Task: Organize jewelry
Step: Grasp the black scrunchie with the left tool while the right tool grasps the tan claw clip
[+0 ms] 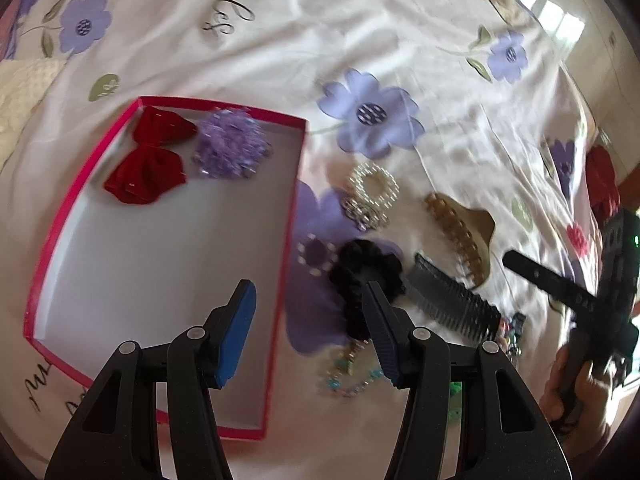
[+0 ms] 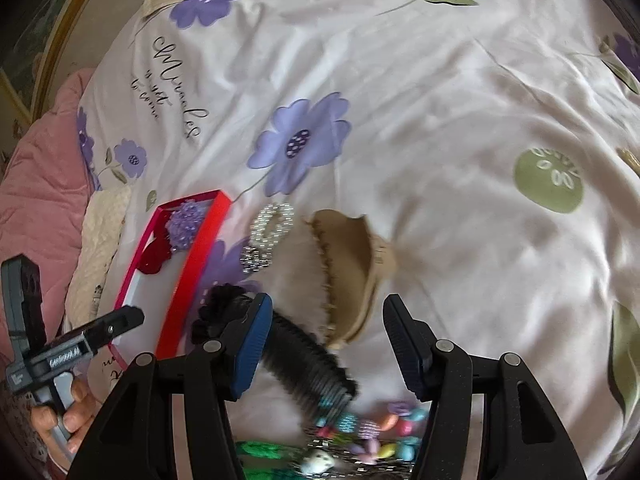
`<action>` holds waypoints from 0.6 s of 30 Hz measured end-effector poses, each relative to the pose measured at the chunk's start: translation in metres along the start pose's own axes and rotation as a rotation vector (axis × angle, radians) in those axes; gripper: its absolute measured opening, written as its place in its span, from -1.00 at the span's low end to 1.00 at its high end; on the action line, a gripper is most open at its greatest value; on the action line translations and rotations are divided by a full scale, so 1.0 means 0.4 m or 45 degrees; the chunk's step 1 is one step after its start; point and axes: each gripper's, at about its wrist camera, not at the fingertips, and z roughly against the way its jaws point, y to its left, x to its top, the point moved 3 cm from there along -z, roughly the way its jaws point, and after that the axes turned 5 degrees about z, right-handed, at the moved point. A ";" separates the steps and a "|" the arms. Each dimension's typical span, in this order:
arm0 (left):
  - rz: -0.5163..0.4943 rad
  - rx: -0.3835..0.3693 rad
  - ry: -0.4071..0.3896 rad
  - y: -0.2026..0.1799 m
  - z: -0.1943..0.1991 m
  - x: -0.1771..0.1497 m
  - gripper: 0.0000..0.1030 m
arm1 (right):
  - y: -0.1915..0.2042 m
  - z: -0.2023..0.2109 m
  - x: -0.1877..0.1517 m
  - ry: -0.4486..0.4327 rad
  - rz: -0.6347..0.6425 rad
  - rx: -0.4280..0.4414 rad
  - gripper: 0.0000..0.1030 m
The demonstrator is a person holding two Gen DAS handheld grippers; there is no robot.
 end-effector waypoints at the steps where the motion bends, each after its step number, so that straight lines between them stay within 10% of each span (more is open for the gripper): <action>1: -0.017 0.000 0.007 -0.011 -0.004 -0.006 0.05 | -0.009 0.000 0.000 0.000 -0.006 -0.003 0.16; 18: -0.211 0.079 0.158 -0.088 -0.153 -0.025 -0.06 | -0.037 -0.065 0.043 -0.005 0.039 -0.057 0.15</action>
